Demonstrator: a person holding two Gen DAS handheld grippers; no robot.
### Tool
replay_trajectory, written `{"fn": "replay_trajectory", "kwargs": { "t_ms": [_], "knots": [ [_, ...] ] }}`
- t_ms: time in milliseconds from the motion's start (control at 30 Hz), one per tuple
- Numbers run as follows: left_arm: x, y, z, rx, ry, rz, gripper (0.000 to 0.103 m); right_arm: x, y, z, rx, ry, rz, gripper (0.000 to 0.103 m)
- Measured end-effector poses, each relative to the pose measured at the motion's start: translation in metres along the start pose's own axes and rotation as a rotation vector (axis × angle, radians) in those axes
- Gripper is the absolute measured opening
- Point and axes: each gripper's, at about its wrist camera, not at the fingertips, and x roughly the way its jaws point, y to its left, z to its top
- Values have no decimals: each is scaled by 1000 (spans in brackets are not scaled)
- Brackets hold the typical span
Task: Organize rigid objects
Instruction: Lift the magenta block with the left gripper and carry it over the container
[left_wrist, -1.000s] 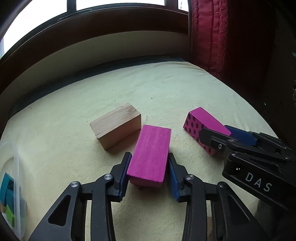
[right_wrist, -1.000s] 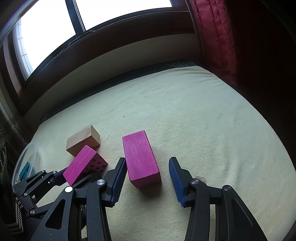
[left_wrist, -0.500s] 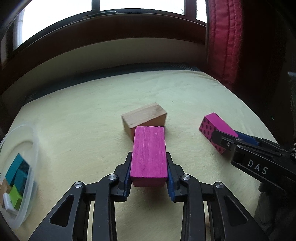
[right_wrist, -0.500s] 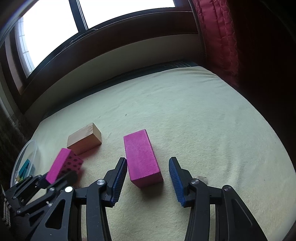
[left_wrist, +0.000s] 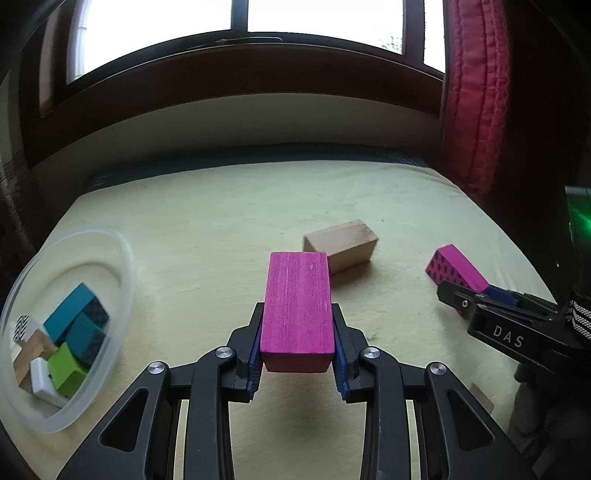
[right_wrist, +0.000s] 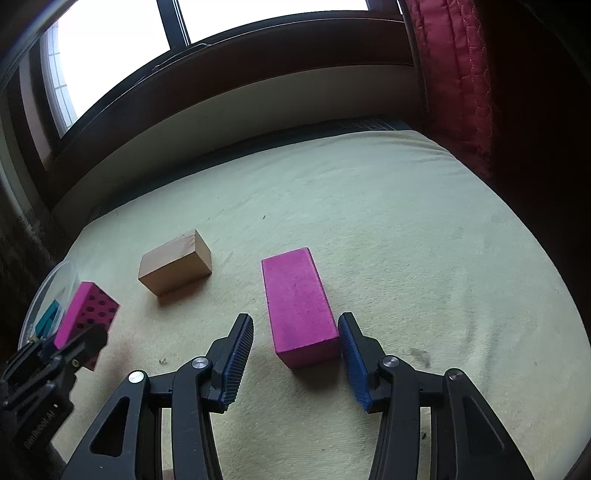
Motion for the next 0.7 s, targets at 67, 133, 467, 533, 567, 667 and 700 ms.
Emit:
{"fn": "replay_trajectory", "kwargs": {
  "t_ms": [67, 133, 467, 533, 567, 667, 700],
  "knots": [
    [-4, 4, -2, -15, -8, 7, 32, 1, 0, 0, -4, 4, -4, 51],
    [-7, 12, -2, -31, -16, 15, 32, 2, 3, 0, -14, 7, -12, 51],
    [-19, 39, -2, -77, -51, 65, 32, 1, 5, -1, -6, 2, -20, 44],
    [-22, 46, -1, -93, -61, 75, 32, 0, 5, -1, -5, 0, -17, 41],
    [-23, 49, 0, -100, -65, 81, 32, 0, 5, -1, -4, -2, -14, 40],
    [-26, 59, 1, -120, -78, 104, 32, -1, 2, 1, 0, -7, -8, 39],
    [-27, 62, 1, -128, -80, 111, 32, -2, 2, 1, 1, -9, -6, 38]
  ]
}}
